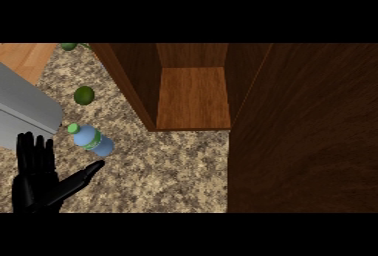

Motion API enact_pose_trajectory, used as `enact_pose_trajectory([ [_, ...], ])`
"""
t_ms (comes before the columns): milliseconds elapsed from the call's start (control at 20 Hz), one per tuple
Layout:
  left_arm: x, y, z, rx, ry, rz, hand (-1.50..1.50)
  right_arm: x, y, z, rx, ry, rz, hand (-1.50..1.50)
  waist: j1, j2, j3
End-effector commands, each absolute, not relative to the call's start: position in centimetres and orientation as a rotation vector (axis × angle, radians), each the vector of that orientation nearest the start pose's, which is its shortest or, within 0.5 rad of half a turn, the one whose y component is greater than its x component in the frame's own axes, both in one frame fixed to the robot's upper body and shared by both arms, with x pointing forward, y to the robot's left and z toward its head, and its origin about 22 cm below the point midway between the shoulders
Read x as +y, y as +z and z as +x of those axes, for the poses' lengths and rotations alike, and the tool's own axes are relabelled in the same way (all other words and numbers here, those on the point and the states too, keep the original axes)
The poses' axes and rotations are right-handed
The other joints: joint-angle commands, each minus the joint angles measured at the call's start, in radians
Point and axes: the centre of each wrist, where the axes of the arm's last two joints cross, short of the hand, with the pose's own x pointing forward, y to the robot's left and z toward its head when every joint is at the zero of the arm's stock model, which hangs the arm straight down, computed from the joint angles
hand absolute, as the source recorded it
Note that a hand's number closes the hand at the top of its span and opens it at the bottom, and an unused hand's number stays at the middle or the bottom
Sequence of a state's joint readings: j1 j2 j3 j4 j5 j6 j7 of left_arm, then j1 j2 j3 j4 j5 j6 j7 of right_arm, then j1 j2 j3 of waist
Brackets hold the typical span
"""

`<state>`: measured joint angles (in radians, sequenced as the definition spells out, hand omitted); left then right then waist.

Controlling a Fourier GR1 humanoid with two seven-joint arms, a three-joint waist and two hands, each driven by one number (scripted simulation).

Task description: Pick up the bottled water, place it into the cabinet and close the cabinet

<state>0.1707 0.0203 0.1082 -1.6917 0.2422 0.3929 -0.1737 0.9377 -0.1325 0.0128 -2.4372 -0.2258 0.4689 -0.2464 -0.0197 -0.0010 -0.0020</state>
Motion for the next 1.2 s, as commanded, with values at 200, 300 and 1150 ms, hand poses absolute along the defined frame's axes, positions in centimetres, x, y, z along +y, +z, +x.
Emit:
enact_pose_trajectory([
  [200, 28.9, -5.9, 21.5, -1.6, 0.602, 0.325, -1.5, -26.0, 14.4, 1.7, -1.896, 0.183, 0.214, -1.5, -0.007, 0.001, -0.001],
  [300, 29.6, -5.4, 21.9, -1.614, 0.609, 0.335, -1.5, -27.2, 13.4, 2.1, -1.899, 0.187, 0.176, -1.5, 0.005, 0.001, 0.001],
  [1150, 30.2, -14.3, 22.0, -1.591, 0.673, 0.358, -1.5, -27.3, 12.5, 0.9, -1.886, 0.188, 0.176, -1.5, 0.001, 0.004, -0.001],
])
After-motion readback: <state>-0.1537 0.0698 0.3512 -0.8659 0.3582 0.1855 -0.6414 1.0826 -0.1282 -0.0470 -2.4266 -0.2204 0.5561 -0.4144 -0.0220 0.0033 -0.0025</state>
